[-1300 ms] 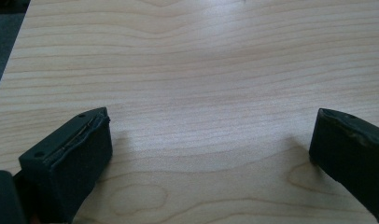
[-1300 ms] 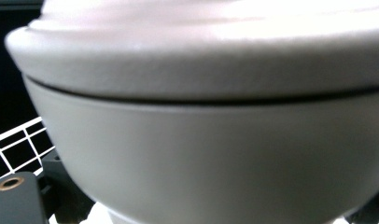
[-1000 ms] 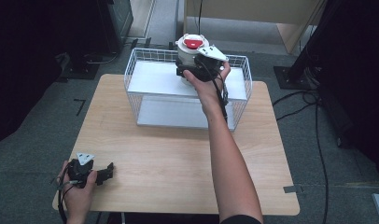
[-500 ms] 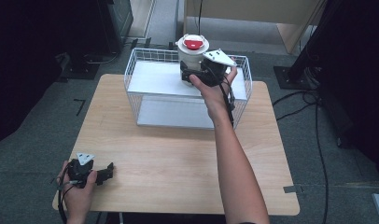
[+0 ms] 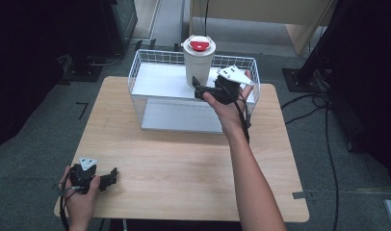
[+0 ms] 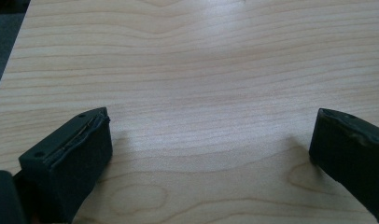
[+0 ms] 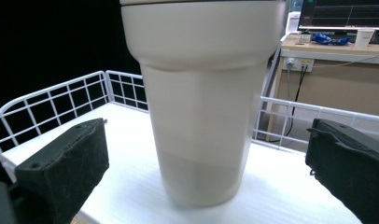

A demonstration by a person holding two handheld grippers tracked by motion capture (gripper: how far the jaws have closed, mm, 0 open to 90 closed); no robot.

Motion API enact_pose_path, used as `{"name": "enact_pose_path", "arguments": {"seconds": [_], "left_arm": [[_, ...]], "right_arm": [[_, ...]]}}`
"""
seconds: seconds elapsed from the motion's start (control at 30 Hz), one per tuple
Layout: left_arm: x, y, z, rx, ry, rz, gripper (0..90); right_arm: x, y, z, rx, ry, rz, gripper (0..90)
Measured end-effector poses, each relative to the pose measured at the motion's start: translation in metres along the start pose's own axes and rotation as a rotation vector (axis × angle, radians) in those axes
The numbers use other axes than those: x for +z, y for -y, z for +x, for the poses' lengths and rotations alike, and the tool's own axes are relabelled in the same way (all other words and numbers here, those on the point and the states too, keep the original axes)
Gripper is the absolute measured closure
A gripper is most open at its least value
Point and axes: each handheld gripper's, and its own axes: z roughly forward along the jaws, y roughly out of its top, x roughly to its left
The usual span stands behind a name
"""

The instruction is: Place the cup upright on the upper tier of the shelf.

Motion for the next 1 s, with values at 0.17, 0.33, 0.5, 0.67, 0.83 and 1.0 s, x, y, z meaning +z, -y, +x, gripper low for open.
{"name": "enact_pose_path", "arguments": {"seconds": [0.17, 0.33, 0.5, 0.67, 0.83, 1.0], "left_arm": [[0.000, 0.000, 0.000, -0.002, -0.001, -0.002, 0.0], [0.000, 0.000, 0.000, -0.002, -0.001, -0.002, 0.0], [0.000, 0.000, 0.000, -0.002, -0.001, -0.002, 0.0], [0.000, 0.000, 0.000, -0.002, -0.001, -0.002, 0.0], [0.000, 0.000, 0.000, -0.002, -0.001, -0.002, 0.0], [0.000, 0.000, 0.000, -0.002, -0.001, -0.002, 0.0]], "right_arm": [[-0.010, 0.005, 0.000, -0.005, -0.002, -0.002, 0.0], [-0.024, 0.013, 0.000, -0.006, -0.011, -0.005, 0.0], [-0.033, 0.018, -0.001, -0.010, -0.009, -0.004, 0.0], [-0.043, 0.025, -0.003, -0.015, 0.005, -0.008, 0.0], [-0.055, 0.034, -0.008, -0.001, 0.028, -0.019, 0.0], [-0.065, 0.043, -0.013, 0.007, 0.042, -0.021, 0.0]]}}
